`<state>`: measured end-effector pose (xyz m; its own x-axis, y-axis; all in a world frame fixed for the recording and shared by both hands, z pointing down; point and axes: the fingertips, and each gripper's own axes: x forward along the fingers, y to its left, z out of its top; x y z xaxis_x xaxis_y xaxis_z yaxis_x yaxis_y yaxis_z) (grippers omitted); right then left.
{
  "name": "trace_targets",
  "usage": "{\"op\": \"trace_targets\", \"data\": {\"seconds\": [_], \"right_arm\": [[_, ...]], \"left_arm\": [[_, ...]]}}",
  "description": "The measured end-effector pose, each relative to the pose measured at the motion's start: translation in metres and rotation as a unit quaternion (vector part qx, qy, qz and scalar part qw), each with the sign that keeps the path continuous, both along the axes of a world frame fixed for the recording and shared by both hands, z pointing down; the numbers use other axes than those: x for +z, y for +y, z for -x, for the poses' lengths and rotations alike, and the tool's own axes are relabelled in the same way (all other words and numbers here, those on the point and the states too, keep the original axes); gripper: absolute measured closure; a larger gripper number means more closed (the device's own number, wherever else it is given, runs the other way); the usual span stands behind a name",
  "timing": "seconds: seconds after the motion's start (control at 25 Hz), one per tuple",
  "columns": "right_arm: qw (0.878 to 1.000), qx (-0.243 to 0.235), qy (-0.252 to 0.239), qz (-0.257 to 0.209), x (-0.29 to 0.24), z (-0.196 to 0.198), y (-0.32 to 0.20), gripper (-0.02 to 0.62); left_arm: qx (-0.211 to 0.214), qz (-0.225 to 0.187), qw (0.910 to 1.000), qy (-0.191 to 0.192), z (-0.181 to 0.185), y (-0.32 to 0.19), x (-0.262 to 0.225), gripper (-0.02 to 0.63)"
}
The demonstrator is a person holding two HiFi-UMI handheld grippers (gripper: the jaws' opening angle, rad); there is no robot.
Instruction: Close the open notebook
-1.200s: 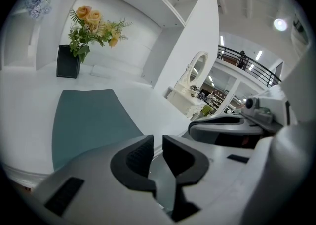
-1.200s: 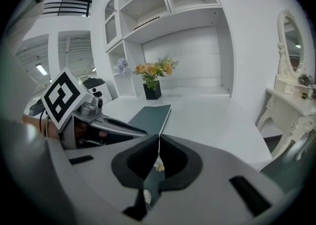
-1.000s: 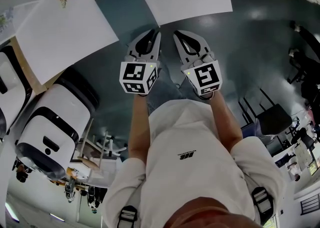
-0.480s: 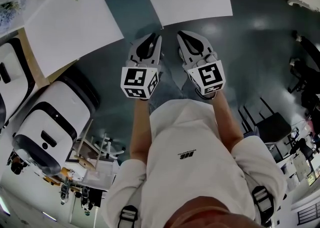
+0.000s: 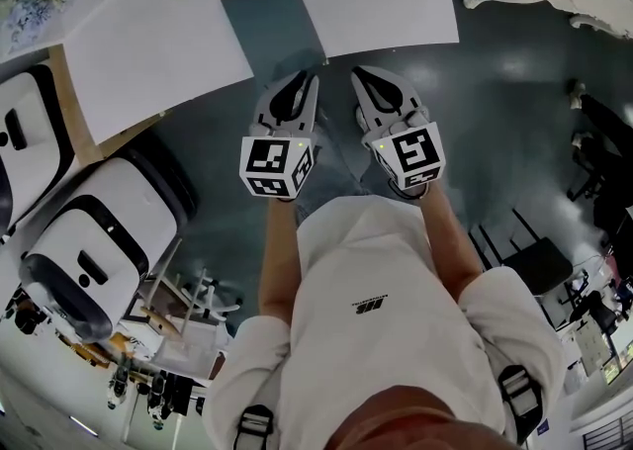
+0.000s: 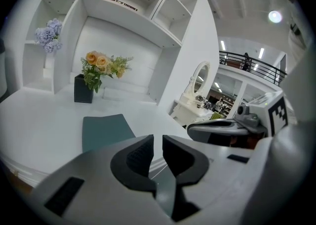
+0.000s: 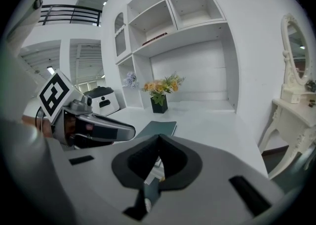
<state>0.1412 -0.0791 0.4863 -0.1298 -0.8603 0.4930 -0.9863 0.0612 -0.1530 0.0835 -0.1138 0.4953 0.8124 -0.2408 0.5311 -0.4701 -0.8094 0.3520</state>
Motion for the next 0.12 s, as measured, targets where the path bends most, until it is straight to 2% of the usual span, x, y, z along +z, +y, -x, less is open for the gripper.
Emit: {"op": "trace_targets", "data": {"seconds": [0.12], "right_arm": [[1.000,-0.005,0.000,-0.003,-0.0057,0.0043,0.0003,0.598]], "left_arm": [[-0.003,-0.002,1.0000,0.000,0.0043,0.0014,-0.0051,0.606]]}}
